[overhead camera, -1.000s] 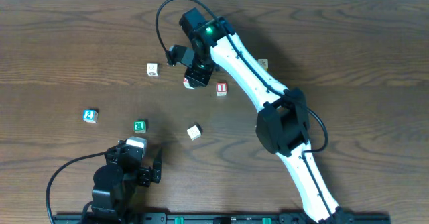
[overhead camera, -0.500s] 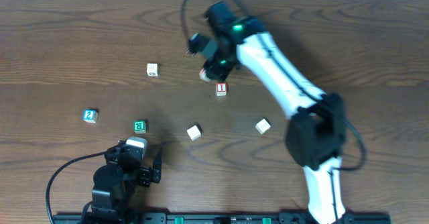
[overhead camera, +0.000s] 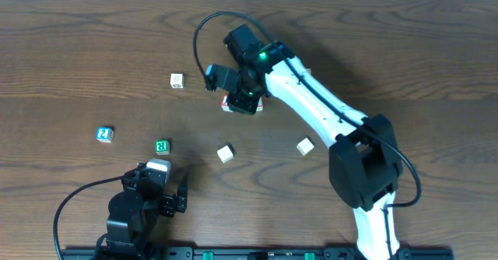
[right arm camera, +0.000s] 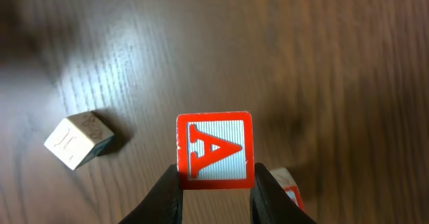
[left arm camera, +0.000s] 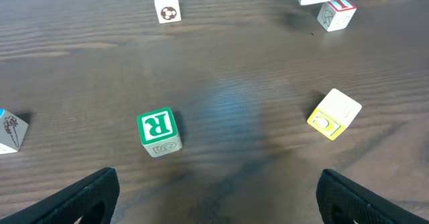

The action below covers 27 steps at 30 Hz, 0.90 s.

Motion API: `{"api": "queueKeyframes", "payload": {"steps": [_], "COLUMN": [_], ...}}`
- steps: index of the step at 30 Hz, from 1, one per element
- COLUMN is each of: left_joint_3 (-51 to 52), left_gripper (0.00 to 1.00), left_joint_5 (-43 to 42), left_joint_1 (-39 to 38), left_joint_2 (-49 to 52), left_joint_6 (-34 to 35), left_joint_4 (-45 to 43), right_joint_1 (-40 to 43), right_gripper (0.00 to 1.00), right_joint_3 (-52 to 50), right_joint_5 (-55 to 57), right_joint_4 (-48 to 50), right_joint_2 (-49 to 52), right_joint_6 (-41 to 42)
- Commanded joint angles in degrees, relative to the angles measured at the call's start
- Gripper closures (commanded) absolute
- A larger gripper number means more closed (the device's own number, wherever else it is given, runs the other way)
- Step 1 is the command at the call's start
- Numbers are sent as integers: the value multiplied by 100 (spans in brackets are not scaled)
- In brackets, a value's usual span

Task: Spell out Ai2
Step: 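Lower the 'A' block left of the 'I' block and release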

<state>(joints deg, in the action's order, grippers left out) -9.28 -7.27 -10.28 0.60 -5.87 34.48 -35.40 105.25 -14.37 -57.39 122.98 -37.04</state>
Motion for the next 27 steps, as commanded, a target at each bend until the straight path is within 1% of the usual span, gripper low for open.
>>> {"api": "queueKeyframes", "payload": {"steps": [1, 27], "left_joint_3": [35, 37], "left_gripper": [4, 5], "left_joint_5": [22, 22], "left_joint_1": [24, 24], "left_joint_2": [-35, -35], "left_joint_6": [-37, -37], "left_joint_4": [-4, -4], "right_joint_1": [20, 260], "right_gripper": [98, 98], "right_joint_3": [-4, -146], "right_joint_5": [-44, -256], "right_joint_4": [0, 599], "right_joint_2": [-7, 767], "right_joint_6": [-463, -525]}}
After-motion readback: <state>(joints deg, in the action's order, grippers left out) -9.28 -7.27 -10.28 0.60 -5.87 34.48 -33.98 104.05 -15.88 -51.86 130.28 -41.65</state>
